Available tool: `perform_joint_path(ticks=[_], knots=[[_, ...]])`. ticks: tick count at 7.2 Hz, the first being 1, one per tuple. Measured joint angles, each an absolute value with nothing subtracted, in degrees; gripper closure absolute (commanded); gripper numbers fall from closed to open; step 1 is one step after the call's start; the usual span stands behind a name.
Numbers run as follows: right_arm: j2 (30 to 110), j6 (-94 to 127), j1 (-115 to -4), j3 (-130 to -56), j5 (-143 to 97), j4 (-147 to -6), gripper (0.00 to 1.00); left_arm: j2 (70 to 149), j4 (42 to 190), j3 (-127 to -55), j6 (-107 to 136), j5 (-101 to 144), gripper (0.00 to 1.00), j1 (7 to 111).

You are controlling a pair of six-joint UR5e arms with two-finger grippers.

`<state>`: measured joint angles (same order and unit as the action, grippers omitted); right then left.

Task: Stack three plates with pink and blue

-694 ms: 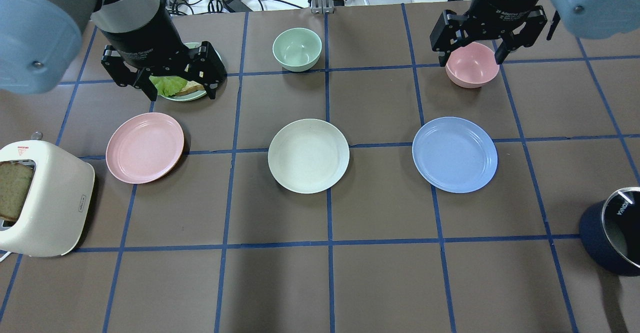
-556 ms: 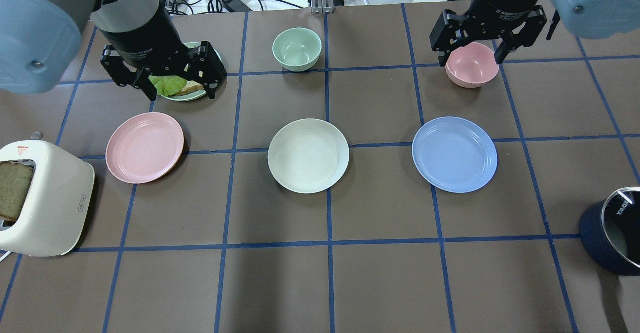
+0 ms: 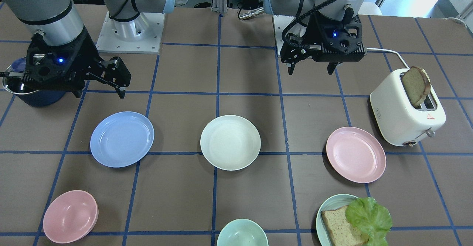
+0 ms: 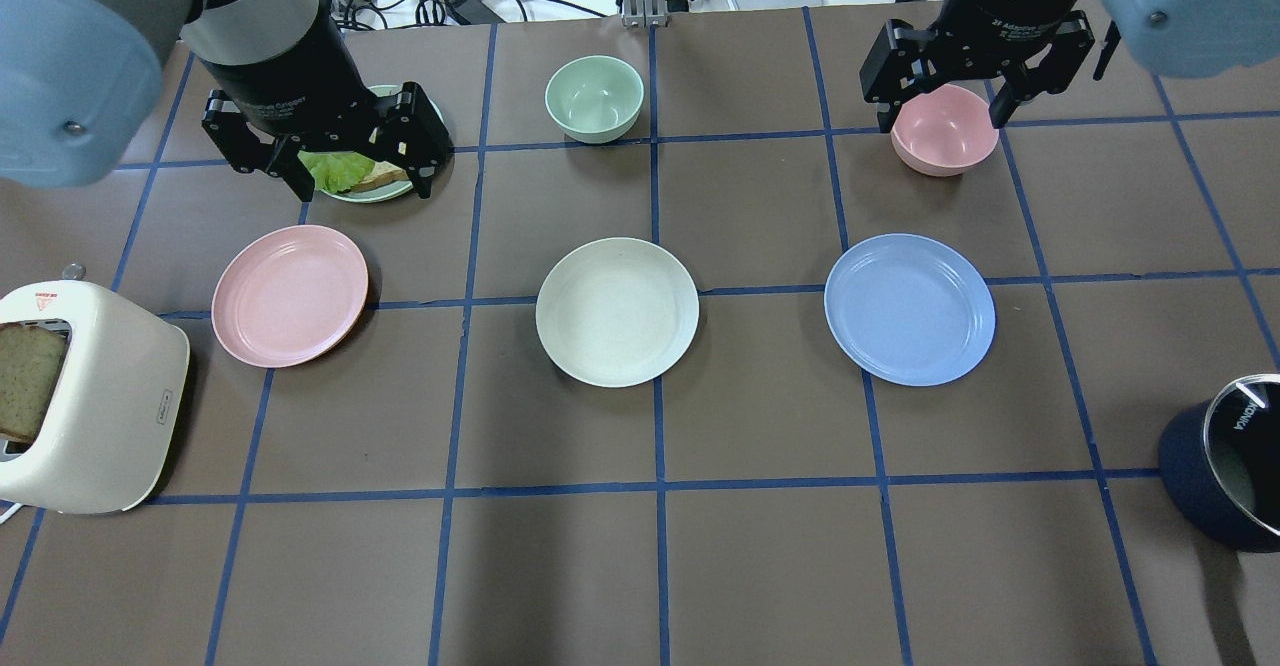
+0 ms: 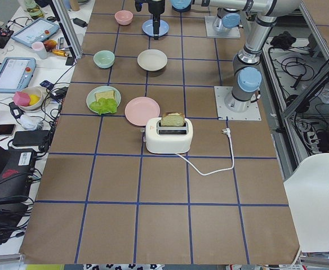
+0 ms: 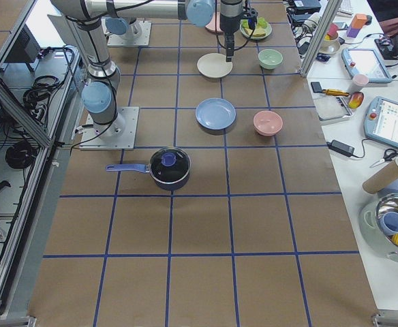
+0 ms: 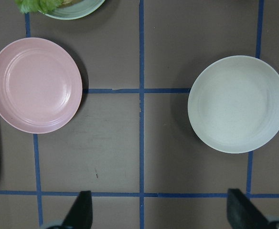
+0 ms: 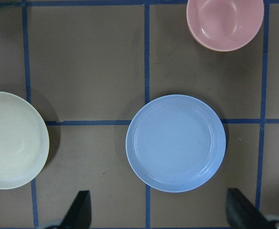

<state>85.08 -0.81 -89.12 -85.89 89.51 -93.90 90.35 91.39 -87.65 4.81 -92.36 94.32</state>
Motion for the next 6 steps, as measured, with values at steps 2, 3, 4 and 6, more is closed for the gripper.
perform_joint_path(ticks=[2,3,4,6], knots=[[85.05,-1.01,-88.22,-86.02,89.54,-93.49,0.00,90.37,91.39,-87.64,4.65,-92.20,0.00,94.11],[85.04,-1.96,-86.29,-86.42,89.43,-93.21,0.00,90.48,91.35,-87.63,4.51,-92.00,0.00,94.04],[85.06,-4.26,-83.53,-87.60,89.25,-93.24,0.00,90.61,91.30,-87.64,4.39,-91.85,0.00,94.00],[84.89,-8.37,-76.78,-94.58,88.56,-97.08,0.00,91.90,89.77,-88.38,4.23,-91.84,0.00,93.21]])
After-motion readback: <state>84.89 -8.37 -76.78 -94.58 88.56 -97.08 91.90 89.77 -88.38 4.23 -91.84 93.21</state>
